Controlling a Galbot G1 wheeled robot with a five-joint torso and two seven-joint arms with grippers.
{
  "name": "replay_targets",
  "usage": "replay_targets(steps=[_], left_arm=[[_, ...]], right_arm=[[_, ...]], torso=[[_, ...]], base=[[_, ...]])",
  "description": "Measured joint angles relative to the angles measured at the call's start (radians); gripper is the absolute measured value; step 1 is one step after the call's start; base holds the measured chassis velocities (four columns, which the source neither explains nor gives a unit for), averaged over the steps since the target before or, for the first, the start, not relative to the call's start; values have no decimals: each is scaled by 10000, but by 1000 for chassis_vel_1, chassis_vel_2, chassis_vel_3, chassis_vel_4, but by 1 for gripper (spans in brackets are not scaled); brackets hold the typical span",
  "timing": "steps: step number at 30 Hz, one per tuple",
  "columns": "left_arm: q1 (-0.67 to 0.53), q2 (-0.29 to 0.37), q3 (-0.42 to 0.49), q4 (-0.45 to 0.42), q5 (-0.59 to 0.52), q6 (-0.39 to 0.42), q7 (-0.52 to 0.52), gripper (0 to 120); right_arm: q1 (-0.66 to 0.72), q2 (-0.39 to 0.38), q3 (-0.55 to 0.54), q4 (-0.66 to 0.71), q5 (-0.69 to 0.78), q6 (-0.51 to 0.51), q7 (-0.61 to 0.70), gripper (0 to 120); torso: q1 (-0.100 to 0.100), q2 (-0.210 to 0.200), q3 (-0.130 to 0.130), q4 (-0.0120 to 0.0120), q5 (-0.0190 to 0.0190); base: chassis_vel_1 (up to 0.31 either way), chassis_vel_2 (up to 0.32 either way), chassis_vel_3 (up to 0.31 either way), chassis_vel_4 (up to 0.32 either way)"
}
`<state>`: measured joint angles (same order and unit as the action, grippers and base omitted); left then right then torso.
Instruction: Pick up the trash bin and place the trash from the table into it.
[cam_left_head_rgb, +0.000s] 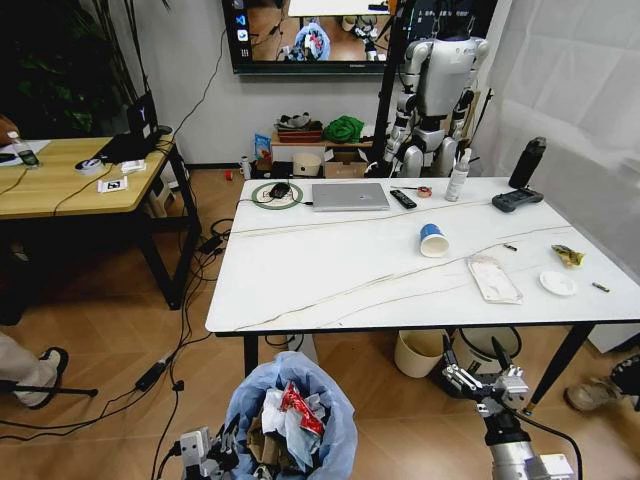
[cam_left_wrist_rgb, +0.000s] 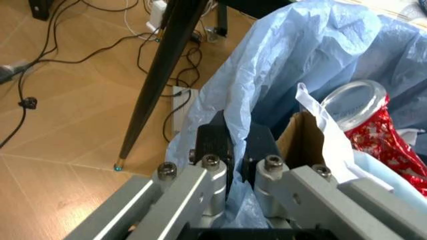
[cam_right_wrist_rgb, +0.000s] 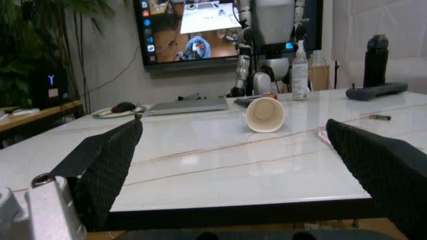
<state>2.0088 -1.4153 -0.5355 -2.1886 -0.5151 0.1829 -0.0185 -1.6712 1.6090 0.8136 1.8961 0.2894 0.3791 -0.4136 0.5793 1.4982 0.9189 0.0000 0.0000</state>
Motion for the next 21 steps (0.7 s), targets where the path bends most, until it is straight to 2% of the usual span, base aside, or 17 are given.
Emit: replay_targets(steps=[21], left_arm=[[81,-245,51,-2,255,-57,19,0]], right_arm=[[226,-8,-108,-151,358,-46,-80,100]], torso=[[0,0,0,0,0]], base=[[-44,-34,37,38]])
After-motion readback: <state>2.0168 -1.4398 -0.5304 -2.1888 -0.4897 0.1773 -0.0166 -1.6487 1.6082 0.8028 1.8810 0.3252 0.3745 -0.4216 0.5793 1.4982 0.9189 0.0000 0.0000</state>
